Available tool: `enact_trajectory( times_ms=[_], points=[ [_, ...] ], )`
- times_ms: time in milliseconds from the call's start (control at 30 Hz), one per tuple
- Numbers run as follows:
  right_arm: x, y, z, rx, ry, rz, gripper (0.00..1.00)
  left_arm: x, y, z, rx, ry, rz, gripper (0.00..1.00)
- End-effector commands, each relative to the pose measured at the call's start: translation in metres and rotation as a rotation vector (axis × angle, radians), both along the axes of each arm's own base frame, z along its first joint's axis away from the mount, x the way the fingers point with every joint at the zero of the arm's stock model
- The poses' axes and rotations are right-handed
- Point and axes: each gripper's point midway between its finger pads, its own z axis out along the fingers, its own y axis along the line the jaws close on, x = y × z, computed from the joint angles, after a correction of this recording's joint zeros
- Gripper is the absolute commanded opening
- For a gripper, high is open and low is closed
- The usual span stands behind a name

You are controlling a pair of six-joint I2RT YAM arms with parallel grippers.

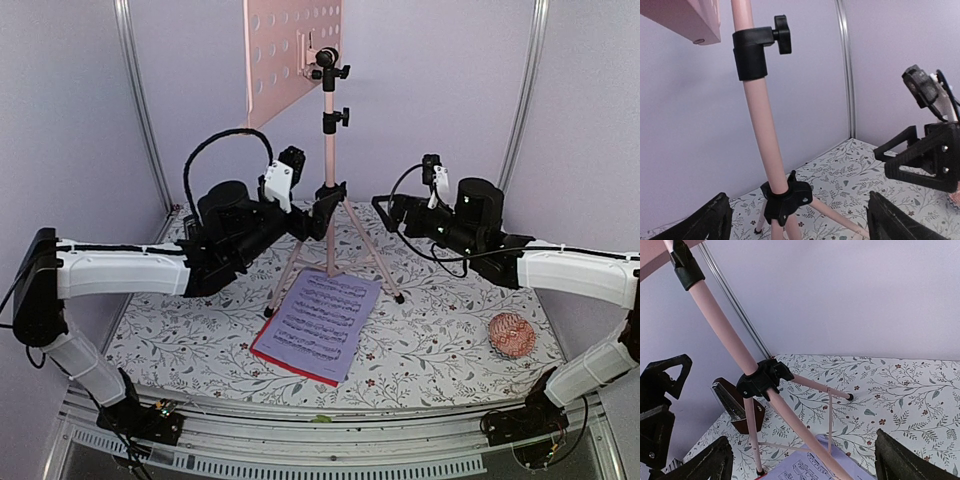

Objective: Set up the instrument practice props

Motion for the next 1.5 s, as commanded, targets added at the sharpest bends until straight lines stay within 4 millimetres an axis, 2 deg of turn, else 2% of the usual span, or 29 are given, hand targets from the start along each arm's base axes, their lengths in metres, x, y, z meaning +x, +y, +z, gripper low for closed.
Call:
enact_trajectory(
  times_ms=[0, 133, 267, 500, 633, 733, 867, 1000, 1167, 1267, 1333, 1467],
  points=[
    [-0.001, 0.002, 0.001, 0.003, -0.024, 0.02, 0.99, -0.021, 0.014, 0.0, -0.086, 0.027, -0.175, 0.94],
    [-0.006, 0.004, -0.014, -0.023, -0.005, 0.022, 0.99, -0.026, 0.027, -0.026, -0.067, 0.122, -0.282, 0.91],
    [-0.009, 0.011, -0.044, -0.102, 0.043, 0.013, 0.99, -0.013, 0.037, -0.05, -0.008, 0.227, -0.348, 0.88],
    [-0.005, 0.012, -0.1, -0.204, 0.122, 0.001, 0.99, 0.014, 0.016, -0.099, 0.198, 0.383, -0.411, 0.83],
    [-0.003, 0.019, -0.122, -0.25, 0.148, 0.034, 0.99, 0.034, 0.012, -0.118, 0.253, 0.419, -0.358, 0.8],
    [0.003, 0.018, -0.134, -0.272, 0.165, 0.034, 0.99, 0.041, 0.008, -0.129, 0.269, 0.438, -0.352, 0.76],
    [0.02, 0.005, -0.148, -0.277, 0.207, 0.011, 0.99, 0.039, 0.001, -0.139, 0.277, 0.464, -0.36, 0.63],
    [0.038, 0.003, -0.157, -0.314, 0.226, 0.017, 0.99, 0.035, -0.005, -0.145, 0.299, 0.469, -0.336, 0.44],
    [0.06, -0.005, -0.159, -0.341, 0.234, 0.005, 0.99, 0.027, -0.008, -0.15, 0.304, 0.484, -0.302, 0.16],
    [0.071, -0.006, -0.159, -0.358, 0.233, 0.005, 0.99, 0.021, -0.01, -0.153, 0.309, 0.49, -0.259, 0.03],
    [0.08, -0.005, -0.158, -0.37, 0.228, 0.006, 0.99, 0.018, -0.01, -0.154, 0.3, 0.502, -0.218, 0.0],
    [0.097, -0.001, -0.156, -0.392, 0.216, 0.012, 0.99, 0.009, -0.012, -0.157, 0.26, 0.54, -0.137, 0.0]
  ],
)
